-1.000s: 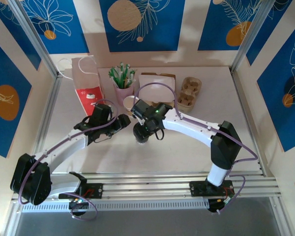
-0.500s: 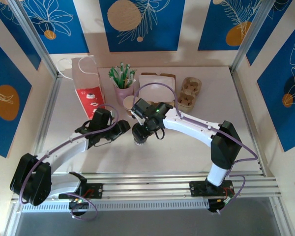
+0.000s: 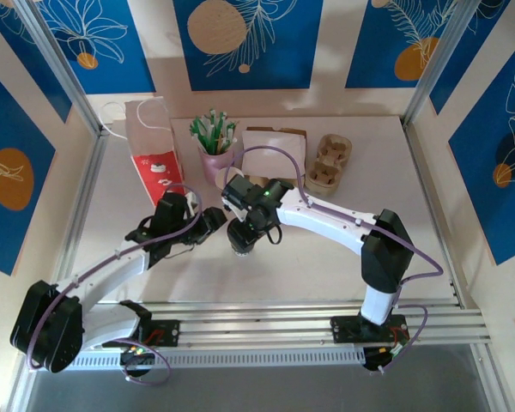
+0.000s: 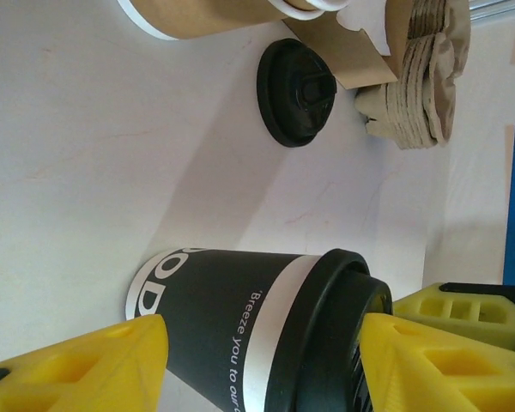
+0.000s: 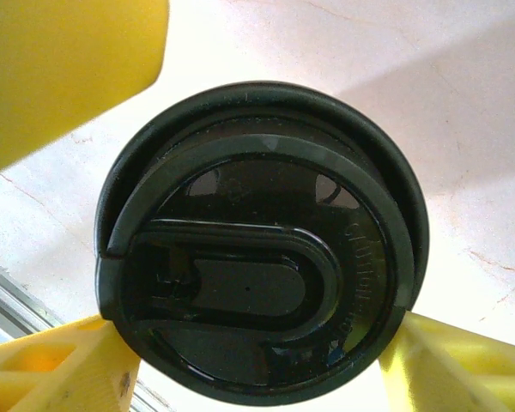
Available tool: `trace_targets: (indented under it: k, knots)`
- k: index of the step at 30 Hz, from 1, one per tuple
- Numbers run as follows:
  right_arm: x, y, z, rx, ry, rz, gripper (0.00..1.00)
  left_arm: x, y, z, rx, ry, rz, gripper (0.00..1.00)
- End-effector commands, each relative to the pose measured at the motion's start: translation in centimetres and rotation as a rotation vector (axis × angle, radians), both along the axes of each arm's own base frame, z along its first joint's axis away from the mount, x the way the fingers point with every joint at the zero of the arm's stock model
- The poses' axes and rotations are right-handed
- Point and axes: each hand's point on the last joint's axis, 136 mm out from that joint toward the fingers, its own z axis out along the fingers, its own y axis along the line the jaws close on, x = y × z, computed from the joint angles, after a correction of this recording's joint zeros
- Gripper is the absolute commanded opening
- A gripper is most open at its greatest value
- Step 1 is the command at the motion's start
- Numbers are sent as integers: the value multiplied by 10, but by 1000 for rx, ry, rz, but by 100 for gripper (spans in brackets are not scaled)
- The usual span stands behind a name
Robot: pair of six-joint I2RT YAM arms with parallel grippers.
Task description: Pack the takeout coffee
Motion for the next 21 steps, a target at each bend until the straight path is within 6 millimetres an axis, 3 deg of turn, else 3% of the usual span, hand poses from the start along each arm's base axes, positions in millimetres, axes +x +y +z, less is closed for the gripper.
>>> trace_targets:
  k: [1,8,21]
  knots:
    - [-11,-4,-10,-54,54,26,71,-11,-2,-8,-9,21,-30,56]
    - [-14,0,-10,-54,58,45,71,-16,-2,-25,-7,51,-40,56]
    - [-15,1,-16,-72,72,49,71,-16,0,-2,-68,-9,-10,59]
